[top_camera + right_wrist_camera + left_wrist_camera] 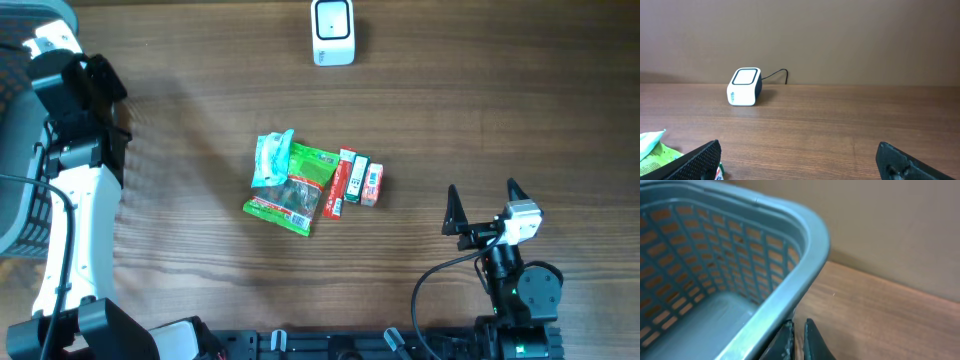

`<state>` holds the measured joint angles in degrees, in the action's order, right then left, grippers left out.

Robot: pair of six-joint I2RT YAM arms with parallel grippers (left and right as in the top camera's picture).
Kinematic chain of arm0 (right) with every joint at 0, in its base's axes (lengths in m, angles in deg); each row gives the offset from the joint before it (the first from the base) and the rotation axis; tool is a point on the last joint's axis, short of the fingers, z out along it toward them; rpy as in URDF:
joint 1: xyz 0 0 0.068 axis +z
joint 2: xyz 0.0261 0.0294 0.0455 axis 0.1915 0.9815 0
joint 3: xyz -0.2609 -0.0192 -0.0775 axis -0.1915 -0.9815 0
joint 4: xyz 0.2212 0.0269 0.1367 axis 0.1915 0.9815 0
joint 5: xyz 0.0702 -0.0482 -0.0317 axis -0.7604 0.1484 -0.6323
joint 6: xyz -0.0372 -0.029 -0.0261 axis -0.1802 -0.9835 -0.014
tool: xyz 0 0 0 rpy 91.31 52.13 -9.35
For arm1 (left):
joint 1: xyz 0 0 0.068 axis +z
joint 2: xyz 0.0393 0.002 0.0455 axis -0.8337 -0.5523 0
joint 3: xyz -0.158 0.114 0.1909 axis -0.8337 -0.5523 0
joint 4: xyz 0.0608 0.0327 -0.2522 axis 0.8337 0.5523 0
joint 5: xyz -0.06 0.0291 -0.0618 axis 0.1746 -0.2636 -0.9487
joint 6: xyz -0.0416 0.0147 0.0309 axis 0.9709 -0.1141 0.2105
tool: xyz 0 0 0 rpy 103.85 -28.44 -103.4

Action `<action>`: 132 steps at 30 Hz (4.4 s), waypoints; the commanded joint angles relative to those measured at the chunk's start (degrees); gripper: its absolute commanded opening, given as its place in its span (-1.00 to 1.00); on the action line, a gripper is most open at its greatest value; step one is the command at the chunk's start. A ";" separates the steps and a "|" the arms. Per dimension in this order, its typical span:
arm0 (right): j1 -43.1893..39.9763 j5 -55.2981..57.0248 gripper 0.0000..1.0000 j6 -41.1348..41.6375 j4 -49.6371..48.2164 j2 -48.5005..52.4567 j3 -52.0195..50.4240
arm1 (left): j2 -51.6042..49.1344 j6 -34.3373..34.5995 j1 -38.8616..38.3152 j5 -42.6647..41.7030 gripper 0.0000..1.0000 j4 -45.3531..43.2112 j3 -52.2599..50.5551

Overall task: Scan the item barcode
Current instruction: 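Withdraw the left gripper toward the basket, then reach the left gripper to the mint-green wipes pack and grasp it, then pull the wipes pack left off the snack bag and set it down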

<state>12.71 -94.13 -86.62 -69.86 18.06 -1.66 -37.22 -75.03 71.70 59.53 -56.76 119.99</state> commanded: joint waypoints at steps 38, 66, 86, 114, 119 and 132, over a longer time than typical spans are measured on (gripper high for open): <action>-0.20 -0.90 0.98 -0.50 -0.33 -0.20 -0.04 | -14.45 12.46 -27.54 -24.90 0.03 36.15 0.42; -0.20 -0.90 0.99 -0.50 -0.33 -0.20 -0.04 | -3.96 17.64 -33.40 -14.95 0.46 40.00 -0.04; -0.20 -0.90 0.99 -0.50 -0.33 -0.20 -0.04 | -14.05 26.01 -39.65 -16.33 -0.28 32.41 -4.52; -0.20 -0.90 0.99 -0.50 -0.33 -0.20 -0.04 | -3.43 17.75 -44.57 17.57 -0.92 36.83 -3.21; -0.20 -0.90 0.99 -0.50 -0.33 -0.20 -0.04 | -3.85 17.20 -44.57 16.83 -0.92 43.56 -3.41; -0.20 -0.90 1.00 -0.48 -0.33 -0.20 -0.04 | -8.17 32.46 -40.30 -1.99 1.00 35.91 -4.15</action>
<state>12.71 -94.15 -86.62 -69.86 18.08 -1.66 -42.78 -47.16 28.99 65.25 -20.24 116.27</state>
